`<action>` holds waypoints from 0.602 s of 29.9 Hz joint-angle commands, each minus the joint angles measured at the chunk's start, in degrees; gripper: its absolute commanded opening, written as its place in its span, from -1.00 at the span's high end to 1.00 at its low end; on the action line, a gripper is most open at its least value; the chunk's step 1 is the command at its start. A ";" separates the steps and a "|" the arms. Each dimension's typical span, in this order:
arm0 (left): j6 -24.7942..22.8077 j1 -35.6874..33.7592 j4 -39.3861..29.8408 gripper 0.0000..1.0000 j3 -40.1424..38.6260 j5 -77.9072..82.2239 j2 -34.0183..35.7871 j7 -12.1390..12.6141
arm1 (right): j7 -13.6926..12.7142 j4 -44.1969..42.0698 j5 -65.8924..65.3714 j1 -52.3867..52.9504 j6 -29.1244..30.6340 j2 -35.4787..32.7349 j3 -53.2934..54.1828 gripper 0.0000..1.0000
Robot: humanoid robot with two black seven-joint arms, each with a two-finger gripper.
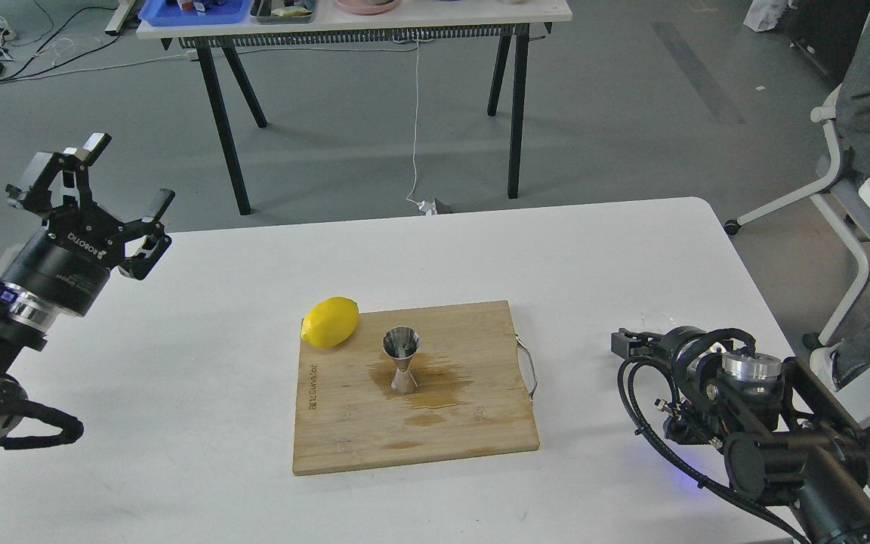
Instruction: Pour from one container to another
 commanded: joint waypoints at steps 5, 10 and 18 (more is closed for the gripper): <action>0.09 0.03 0.09 -0.93 0.00 0.00 0.00 0.00 | 0.04 2.07 -0.01 0.77 0.00 -1.07 -0.17 -0.97; 0.00 -0.06 0.87 -0.93 0.00 0.00 -0.26 0.00 | -0.05 6.98 0.34 0.86 0.00 -5.28 -1.31 -0.97; -0.09 -0.15 2.20 -0.94 -0.09 0.00 -1.23 0.00 | 0.13 12.97 -0.53 13.76 0.00 -18.11 -11.58 -0.97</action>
